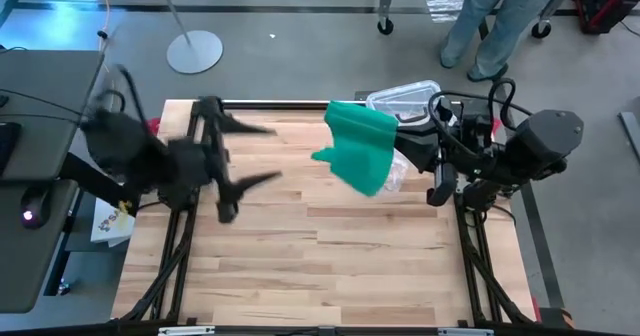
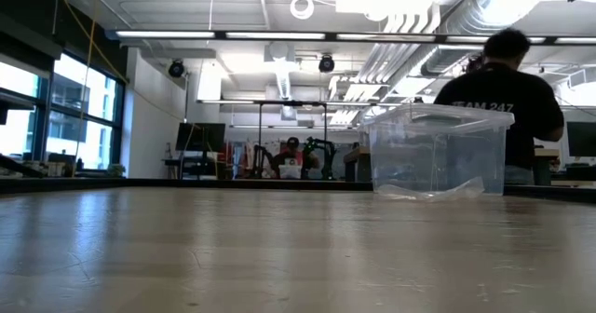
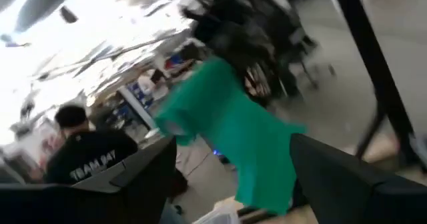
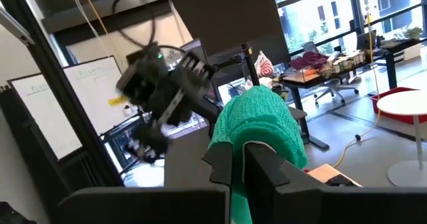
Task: Roll bandage
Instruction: Roll the green bandage
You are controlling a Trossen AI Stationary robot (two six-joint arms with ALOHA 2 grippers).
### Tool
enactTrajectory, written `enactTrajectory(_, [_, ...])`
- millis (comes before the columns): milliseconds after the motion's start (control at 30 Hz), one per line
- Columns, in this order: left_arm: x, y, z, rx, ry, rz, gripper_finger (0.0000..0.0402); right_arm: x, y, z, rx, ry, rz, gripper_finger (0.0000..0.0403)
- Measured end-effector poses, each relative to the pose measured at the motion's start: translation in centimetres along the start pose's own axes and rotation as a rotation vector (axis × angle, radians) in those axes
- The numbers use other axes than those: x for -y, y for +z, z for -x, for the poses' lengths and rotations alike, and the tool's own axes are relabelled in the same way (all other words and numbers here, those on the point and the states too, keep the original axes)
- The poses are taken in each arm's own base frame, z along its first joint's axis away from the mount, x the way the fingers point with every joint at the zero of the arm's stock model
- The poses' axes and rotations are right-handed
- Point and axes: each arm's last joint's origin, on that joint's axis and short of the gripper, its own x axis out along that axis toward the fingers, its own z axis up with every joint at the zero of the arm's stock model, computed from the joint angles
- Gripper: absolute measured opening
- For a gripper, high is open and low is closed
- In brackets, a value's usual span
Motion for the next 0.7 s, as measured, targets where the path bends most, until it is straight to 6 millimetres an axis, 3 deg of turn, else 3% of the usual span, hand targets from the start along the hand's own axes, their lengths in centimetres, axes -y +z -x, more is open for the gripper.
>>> enactTrajectory(133, [2.7, -0.4, -1.8, -0.076, -0.011, -0.203, 0.0261, 0.0, 0.0, 0.0, -0.001, 0.001, 0.001, 0.0007])
enactTrajectory(433, [7.4, -0.7, -6.4, -0.191, 0.118, -0.464, 0.0219, 0.0, 0.0, 0.0, -0.001, 0.001, -0.007, 0.0007])
enactTrajectory(700, [8.7, -1.9, -9.4, -0.345, 0.239, -0.588, 0.0176, 0.0, 0.0, 0.0, 0.001, 0.004, -0.011, 0.0007])
